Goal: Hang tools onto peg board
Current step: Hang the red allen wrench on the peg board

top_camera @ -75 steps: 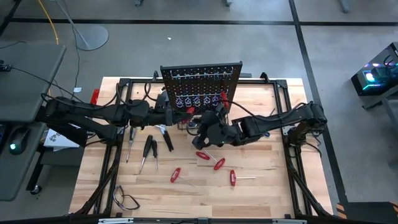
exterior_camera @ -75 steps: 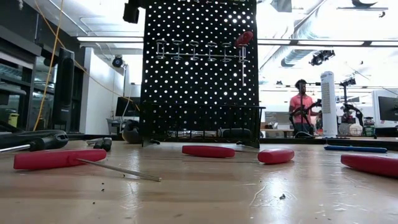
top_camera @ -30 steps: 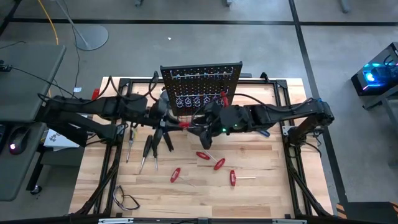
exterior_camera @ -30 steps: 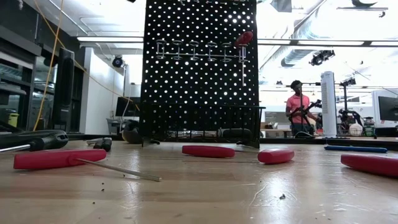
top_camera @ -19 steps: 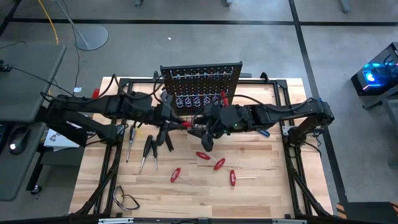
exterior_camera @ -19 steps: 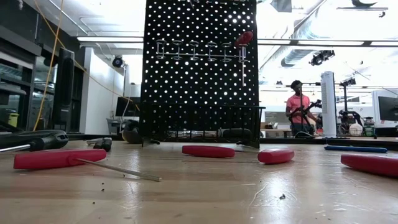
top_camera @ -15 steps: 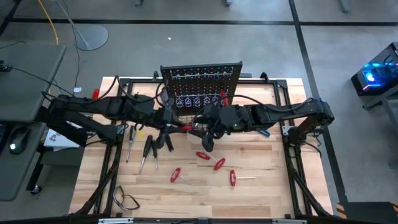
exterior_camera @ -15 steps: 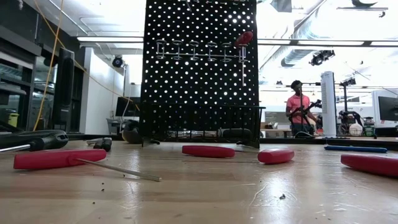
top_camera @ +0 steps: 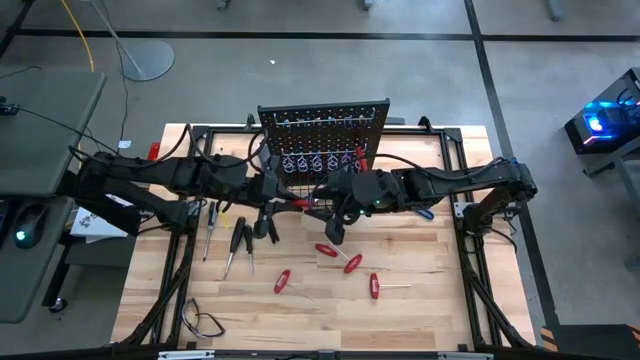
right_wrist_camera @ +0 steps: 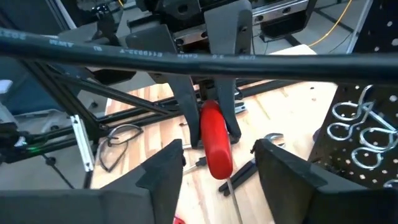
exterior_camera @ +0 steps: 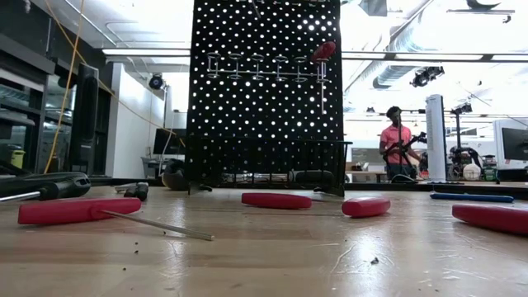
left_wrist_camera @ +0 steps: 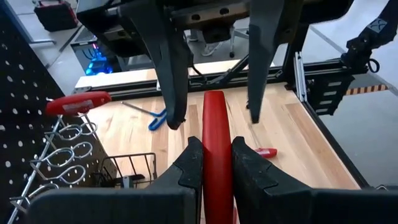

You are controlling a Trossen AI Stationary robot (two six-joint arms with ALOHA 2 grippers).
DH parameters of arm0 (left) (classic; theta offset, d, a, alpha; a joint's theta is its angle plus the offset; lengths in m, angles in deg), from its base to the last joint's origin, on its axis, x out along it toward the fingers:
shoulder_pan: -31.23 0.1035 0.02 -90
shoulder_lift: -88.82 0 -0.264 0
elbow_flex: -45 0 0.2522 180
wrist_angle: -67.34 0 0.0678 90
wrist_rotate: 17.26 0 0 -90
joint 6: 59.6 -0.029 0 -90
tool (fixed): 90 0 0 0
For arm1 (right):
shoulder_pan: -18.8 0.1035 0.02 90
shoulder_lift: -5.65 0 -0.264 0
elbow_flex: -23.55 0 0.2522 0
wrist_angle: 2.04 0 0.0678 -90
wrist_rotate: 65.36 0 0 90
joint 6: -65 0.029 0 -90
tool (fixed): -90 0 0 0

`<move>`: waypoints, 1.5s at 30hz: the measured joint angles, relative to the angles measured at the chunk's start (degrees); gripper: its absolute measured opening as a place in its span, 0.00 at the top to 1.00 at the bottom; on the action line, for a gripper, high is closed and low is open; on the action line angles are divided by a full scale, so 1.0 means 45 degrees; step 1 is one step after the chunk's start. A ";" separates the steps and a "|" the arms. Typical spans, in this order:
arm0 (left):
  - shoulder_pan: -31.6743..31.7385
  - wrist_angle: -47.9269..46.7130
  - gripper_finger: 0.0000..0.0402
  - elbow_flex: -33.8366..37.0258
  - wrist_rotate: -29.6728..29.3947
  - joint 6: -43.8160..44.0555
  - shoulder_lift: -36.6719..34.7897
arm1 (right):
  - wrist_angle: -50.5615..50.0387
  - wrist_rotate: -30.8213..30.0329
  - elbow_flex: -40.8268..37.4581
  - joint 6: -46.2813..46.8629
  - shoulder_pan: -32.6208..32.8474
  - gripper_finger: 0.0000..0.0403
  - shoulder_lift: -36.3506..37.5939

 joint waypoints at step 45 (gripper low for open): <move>0.0010 0.0617 0.90 0.0010 -0.0369 0.0038 0.0121 | 0.0031 -0.0245 0.0000 -0.0148 0.0015 0.93 -0.0005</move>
